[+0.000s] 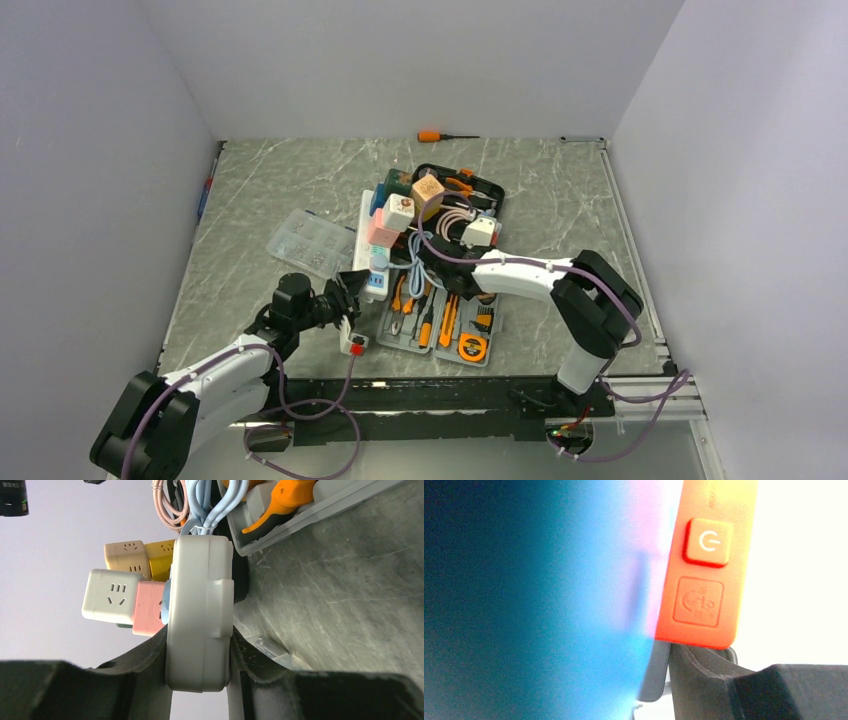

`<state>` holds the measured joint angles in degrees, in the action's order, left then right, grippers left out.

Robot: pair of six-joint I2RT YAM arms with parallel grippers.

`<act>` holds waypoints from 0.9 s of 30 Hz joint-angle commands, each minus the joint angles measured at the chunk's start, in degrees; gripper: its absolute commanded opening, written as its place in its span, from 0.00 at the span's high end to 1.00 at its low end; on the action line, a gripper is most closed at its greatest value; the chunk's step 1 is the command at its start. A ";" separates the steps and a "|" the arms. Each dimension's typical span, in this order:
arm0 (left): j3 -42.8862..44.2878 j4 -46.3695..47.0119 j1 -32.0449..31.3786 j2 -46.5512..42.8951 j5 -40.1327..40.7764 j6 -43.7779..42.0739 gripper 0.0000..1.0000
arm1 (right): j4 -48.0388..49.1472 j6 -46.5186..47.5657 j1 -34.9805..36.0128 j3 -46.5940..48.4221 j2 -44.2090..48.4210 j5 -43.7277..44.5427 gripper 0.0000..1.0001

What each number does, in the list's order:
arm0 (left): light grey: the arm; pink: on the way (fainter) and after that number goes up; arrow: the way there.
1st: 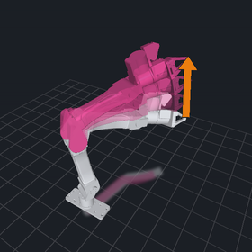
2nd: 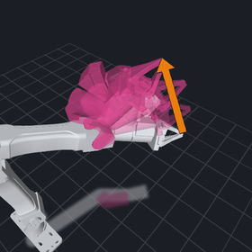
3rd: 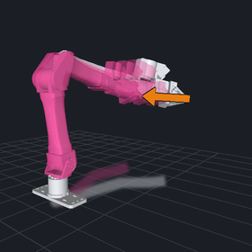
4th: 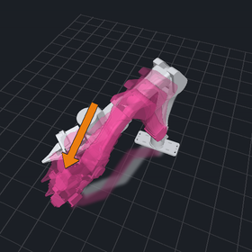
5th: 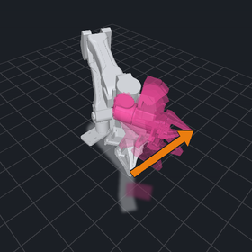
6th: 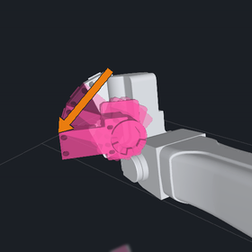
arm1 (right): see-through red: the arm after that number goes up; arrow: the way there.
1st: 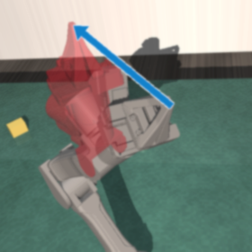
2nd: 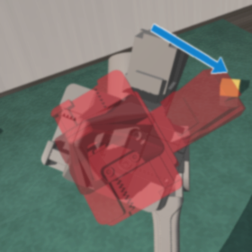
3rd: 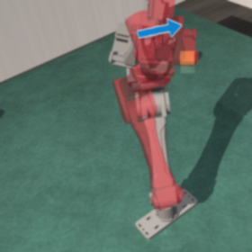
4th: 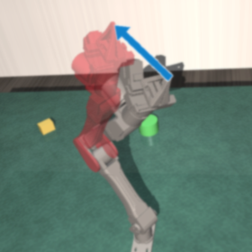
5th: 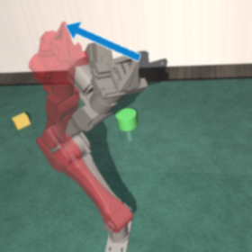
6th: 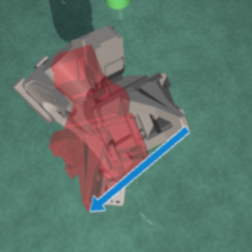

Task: Pull the plug off the socket
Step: Pick up the socket from the center of the board.

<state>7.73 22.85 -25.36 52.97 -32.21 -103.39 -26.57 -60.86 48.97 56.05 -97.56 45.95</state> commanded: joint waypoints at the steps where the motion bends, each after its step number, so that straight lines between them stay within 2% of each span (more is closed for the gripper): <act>1: 4.05 19.06 0.31 -0.07 1.95 -2.24 1.00 | 0.89 1.94 -0.24 1.61 6.04 2.17 0.71; 4: 7.78 24.40 0.28 3.61 4.61 -0.34 1.00 | 3.10 6.87 -0.23 2.58 11.32 4.00 0.82; 7: 11.98 24.87 0.23 4.79 6.52 0.96 1.00 | 4.58 12.18 -0.28 4.99 14.17 4.93 0.93; 10: 14.75 27.48 0.36 6.01 7.33 0.58 1.00 | 5.89 15.65 -0.22 7.31 14.83 5.34 0.99; 15: 19.85 34.15 1.70 10.22 10.38 0.48 1.00 | 10.91 22.17 -0.28 9.98 14.72 4.98 1.00; 27: 31.68 33.15 4.98 11.06 13.30 3.55 1.00 | 19.28 36.87 -0.43 26.28 9.97 5.07 1.00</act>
<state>28.16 28.64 -22.06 67.48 -23.73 -93.36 -21.58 -28.97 47.70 73.47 -88.79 49.54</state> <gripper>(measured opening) 0.434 0.514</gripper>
